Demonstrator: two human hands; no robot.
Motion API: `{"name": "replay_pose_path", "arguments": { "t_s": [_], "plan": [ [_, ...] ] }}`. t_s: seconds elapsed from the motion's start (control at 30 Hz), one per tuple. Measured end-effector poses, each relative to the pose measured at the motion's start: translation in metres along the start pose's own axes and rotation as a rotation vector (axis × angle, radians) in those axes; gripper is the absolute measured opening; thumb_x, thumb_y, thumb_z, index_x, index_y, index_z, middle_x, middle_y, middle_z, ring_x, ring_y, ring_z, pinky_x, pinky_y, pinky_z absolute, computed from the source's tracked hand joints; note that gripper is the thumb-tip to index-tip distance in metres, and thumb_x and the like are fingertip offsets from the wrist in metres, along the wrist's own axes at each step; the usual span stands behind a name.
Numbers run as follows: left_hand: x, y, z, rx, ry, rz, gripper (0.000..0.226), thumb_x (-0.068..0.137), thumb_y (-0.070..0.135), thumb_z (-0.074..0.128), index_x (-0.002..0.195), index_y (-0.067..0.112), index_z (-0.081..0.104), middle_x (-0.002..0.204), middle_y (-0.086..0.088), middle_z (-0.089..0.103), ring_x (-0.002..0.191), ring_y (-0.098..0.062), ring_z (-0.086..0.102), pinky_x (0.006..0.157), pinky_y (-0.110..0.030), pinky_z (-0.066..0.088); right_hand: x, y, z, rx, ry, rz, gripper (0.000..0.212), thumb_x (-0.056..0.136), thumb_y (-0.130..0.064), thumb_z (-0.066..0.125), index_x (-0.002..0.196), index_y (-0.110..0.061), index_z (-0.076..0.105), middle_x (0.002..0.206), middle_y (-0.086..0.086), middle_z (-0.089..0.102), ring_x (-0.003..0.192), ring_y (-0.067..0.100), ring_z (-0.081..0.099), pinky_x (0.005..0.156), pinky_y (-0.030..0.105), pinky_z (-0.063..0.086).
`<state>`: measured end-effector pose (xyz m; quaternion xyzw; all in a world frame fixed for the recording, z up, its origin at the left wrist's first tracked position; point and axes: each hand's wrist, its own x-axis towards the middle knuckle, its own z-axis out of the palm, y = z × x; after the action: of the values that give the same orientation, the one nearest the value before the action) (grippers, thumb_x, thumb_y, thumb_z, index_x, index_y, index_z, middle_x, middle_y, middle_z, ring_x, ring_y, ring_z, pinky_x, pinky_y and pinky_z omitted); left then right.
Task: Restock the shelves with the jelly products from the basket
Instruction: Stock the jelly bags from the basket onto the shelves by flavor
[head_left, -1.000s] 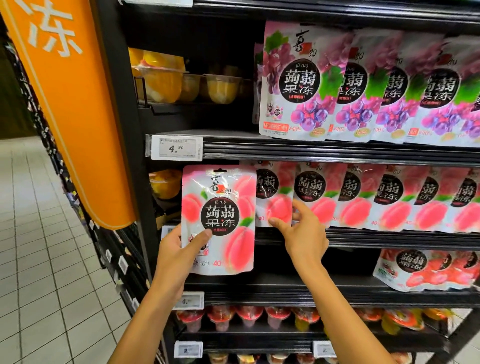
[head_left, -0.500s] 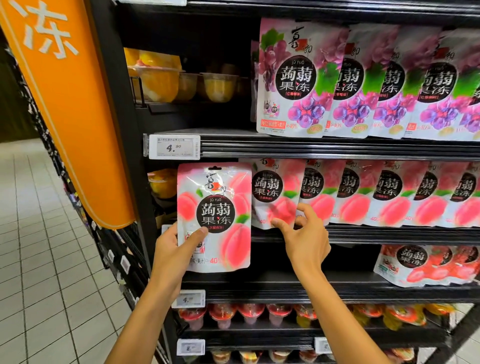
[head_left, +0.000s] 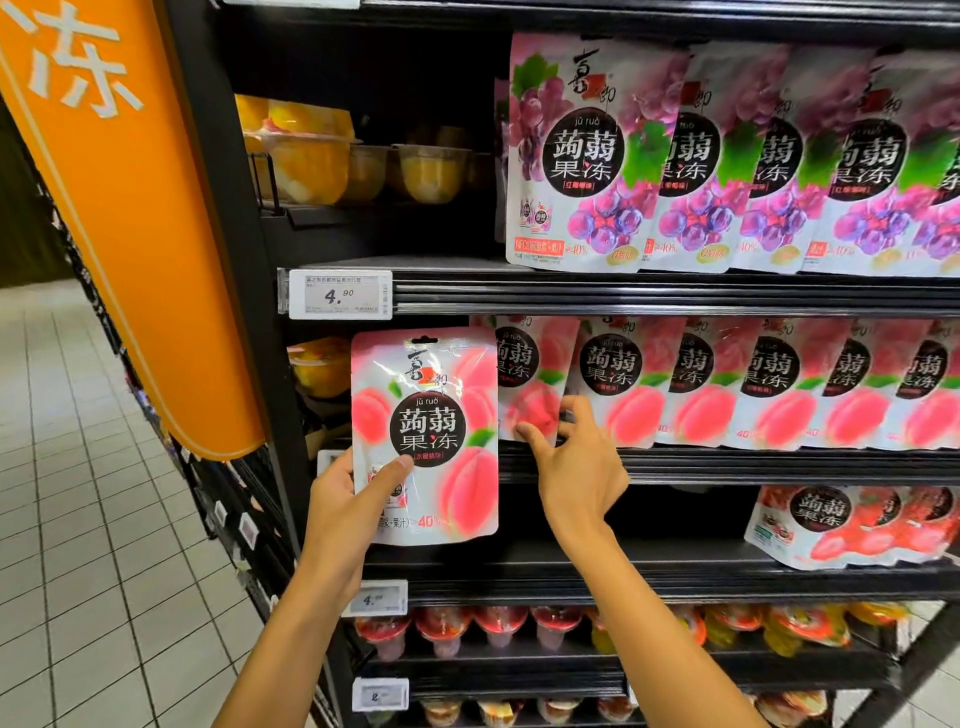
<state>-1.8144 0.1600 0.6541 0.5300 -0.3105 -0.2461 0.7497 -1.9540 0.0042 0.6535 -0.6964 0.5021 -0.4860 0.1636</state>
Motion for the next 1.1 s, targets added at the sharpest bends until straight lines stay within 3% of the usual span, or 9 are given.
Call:
{"name": "replay_pose_path", "arguments": {
  "t_s": [0.23,0.4,0.5,0.6,0.73,0.9,0.97,1.03,1.1],
  "plan": [
    [0.002,-0.005,0.000,0.012,-0.002,-0.007,0.017,0.087,0.019,0.069,0.104,0.017,0.071,0.095,-0.002,0.077,0.087,-0.020,0.074,0.064,-0.023,0.058,0.014,0.013,-0.019,-0.112,-0.017,-0.009,0.024,0.079,-0.059,0.069,0.088,-0.037,0.067,0.081,-0.016,0.073,0.077,0.018,0.069,0.050,0.021,0.024],
    [0.002,-0.005,0.005,-0.008,-0.023,-0.007,0.014,0.087,0.020,0.069,0.101,0.022,0.072,0.097,-0.003,0.077,0.088,-0.018,0.074,0.063,-0.019,0.056,0.016,0.019,-0.026,-0.150,-0.015,0.018,0.020,0.084,-0.052,0.068,0.097,-0.037,0.074,0.083,-0.013,0.073,0.081,0.021,0.070,0.054,0.023,0.030],
    [0.002,-0.006,0.004,-0.005,-0.030,-0.006,0.014,0.087,0.020,0.069,0.099,0.024,0.073,0.098,-0.004,0.077,0.089,-0.019,0.074,0.064,-0.021,0.057,0.020,0.021,-0.030,-0.152,-0.003,0.077,0.018,0.084,-0.050,0.069,0.093,-0.035,0.075,0.060,-0.020,0.057,0.078,0.022,0.070,0.052,0.022,0.026],
    [0.004,-0.007,0.004,0.000,-0.010,-0.025,0.011,0.087,0.022,0.069,0.097,0.026,0.074,0.098,-0.004,0.076,0.091,-0.022,0.073,0.069,-0.028,0.059,0.021,0.024,-0.031,-0.116,-0.015,0.089,0.019,0.082,-0.052,0.071,0.089,-0.034,0.075,0.061,-0.020,0.054,0.076,0.022,0.069,0.056,0.025,0.033],
    [0.006,-0.009,0.008,0.013,-0.007,-0.057,0.010,0.088,0.024,0.069,0.095,0.028,0.075,0.100,-0.005,0.076,0.097,-0.025,0.071,0.084,-0.040,0.056,0.021,0.026,-0.034,-0.045,-0.026,0.113,0.022,0.078,-0.054,0.073,0.087,-0.034,0.072,0.063,-0.021,0.061,0.068,0.012,0.062,0.053,0.021,0.028],
    [0.006,-0.007,0.015,-0.013,-0.062,-0.041,0.019,0.088,0.020,0.068,0.108,0.020,0.071,0.102,0.000,0.076,0.095,-0.015,0.072,0.068,-0.018,0.056,0.014,0.023,-0.042,0.047,0.028,0.061,0.023,0.081,-0.048,0.072,0.098,-0.036,0.063,0.064,-0.017,0.060,0.062,-0.002,0.054,0.054,0.019,0.028],
    [0.006,-0.007,0.016,-0.025,-0.070,-0.043,0.021,0.088,0.020,0.068,0.109,0.019,0.070,0.104,-0.001,0.076,0.096,-0.015,0.072,0.070,-0.019,0.056,0.010,0.018,-0.046,0.160,0.044,0.000,0.019,0.084,-0.046,0.070,0.096,-0.035,0.060,0.065,-0.012,0.059,0.058,-0.002,0.054,0.051,0.022,0.033],
    [0.007,-0.007,0.017,-0.041,-0.084,-0.051,0.023,0.086,0.021,0.069,0.109,0.018,0.070,0.106,-0.002,0.075,0.099,-0.018,0.071,0.079,-0.029,0.056,0.002,0.008,-0.049,0.416,-0.115,-0.047,0.019,0.082,-0.049,0.069,0.093,-0.033,0.064,0.071,-0.011,0.064,0.060,-0.001,0.058,0.055,0.019,0.043],
    [0.007,-0.006,0.020,-0.063,-0.117,-0.051,0.031,0.081,0.026,0.071,0.111,0.018,0.069,0.108,-0.003,0.075,0.101,-0.021,0.071,0.081,-0.032,0.056,-0.010,-0.007,-0.047,0.642,-0.459,-0.034,0.025,0.079,-0.047,0.073,0.097,-0.030,0.069,0.081,-0.013,0.071,0.071,-0.002,0.065,0.062,0.015,0.049]
  ]
}}
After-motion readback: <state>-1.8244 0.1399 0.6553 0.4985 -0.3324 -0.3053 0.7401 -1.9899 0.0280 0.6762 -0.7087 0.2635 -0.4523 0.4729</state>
